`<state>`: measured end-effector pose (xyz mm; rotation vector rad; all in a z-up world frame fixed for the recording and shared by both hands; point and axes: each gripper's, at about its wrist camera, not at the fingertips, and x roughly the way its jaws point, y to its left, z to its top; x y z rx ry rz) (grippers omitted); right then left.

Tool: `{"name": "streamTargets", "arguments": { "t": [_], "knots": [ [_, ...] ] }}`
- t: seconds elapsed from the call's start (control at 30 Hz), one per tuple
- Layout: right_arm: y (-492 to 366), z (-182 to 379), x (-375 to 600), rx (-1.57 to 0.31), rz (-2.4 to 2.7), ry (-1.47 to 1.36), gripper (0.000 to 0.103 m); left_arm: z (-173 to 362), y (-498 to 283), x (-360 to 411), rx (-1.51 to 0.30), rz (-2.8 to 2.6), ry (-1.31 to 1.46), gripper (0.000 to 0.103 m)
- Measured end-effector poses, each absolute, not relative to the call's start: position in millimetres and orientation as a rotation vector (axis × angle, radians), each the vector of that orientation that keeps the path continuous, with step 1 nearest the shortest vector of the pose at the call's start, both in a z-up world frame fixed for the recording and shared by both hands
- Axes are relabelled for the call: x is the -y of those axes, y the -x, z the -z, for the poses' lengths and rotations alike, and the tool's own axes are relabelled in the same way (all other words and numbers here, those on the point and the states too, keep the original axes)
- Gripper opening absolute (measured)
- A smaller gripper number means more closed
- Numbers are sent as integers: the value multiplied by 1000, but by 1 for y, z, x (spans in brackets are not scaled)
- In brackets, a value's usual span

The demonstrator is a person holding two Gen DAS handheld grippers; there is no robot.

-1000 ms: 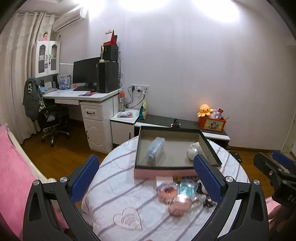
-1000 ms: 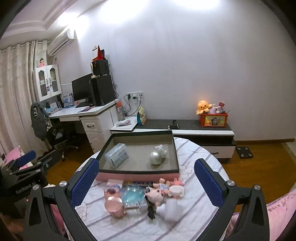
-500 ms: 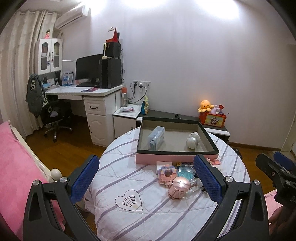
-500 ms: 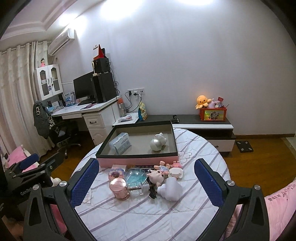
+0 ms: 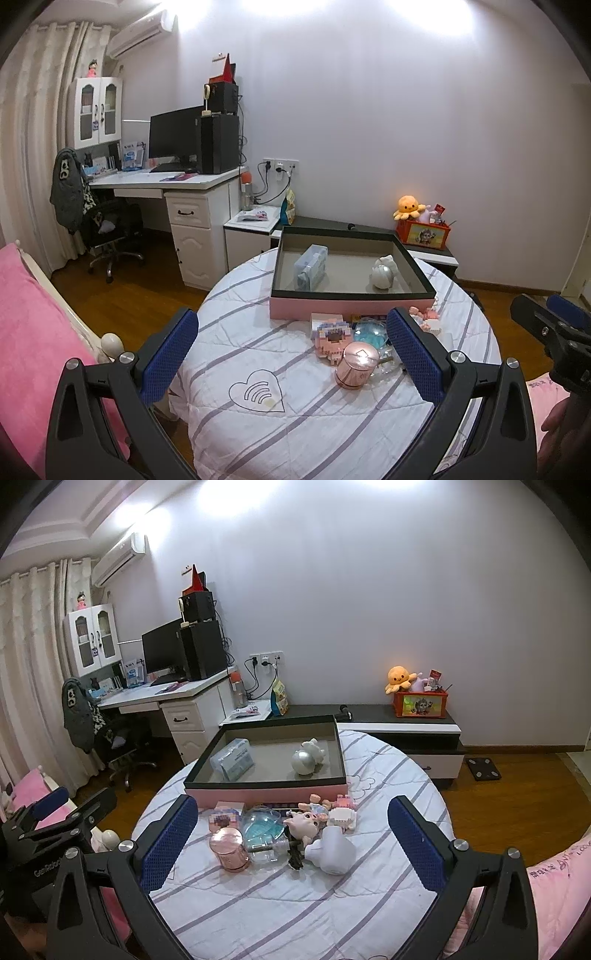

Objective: Organize rigid objects
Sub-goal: 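Withdraw both tools from the tray back toward the remaining items, then grasp the rose-gold cup with left tool while right tool grasps the white hair dryer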

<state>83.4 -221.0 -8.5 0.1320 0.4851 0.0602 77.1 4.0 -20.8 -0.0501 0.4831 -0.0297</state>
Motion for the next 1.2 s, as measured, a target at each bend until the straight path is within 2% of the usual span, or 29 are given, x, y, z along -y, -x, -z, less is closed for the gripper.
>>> {"name": "streamTargets", "arguments": {
  "t": [0.5,0.93,1.2],
  "knots": [
    [-102,29,235,-543,-25,-134,103,47,-97,16,-529,50,0,103],
    [-150,108,256,-773,4,-138,103,122,-139,51,-703,121,-52,103],
    [-178,140,261,-848,-20,-160,103,154,-171,60,-774,133,-28,103]
  ]
}}
